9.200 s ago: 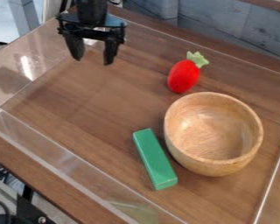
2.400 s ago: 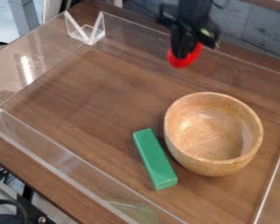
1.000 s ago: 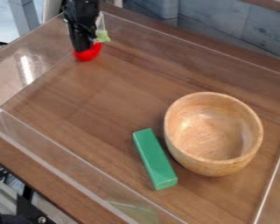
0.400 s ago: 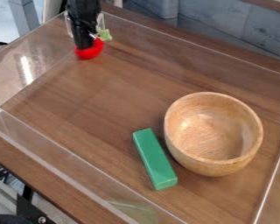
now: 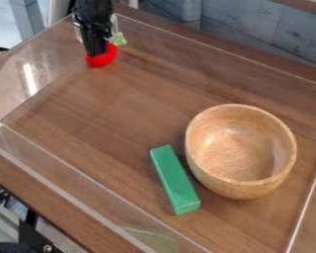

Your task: Move the red fruit to the right

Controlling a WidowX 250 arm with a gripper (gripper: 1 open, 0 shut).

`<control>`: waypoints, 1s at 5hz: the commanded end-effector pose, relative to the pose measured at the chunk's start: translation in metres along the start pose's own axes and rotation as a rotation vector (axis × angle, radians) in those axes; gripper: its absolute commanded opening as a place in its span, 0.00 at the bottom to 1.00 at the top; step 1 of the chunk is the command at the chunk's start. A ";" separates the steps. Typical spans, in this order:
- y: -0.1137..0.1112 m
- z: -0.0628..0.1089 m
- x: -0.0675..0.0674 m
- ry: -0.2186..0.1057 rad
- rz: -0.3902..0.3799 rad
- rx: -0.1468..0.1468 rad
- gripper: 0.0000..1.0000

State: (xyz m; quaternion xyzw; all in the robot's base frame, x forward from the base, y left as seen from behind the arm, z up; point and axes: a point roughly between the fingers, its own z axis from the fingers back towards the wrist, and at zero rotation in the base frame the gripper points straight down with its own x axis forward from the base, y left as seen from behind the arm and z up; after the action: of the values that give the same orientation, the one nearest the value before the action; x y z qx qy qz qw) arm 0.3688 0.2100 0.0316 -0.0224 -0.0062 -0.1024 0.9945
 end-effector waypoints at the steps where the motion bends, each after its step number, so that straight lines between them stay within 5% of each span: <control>1: 0.002 -0.014 -0.001 -0.002 0.090 -0.017 0.00; 3: 0.001 -0.027 -0.003 0.028 0.019 -0.053 0.00; 5: -0.095 -0.014 0.015 -0.011 0.042 -0.056 0.00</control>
State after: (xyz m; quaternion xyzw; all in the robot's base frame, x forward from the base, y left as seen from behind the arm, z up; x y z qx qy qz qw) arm 0.3609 0.1259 0.0225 -0.0445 -0.0061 -0.0728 0.9963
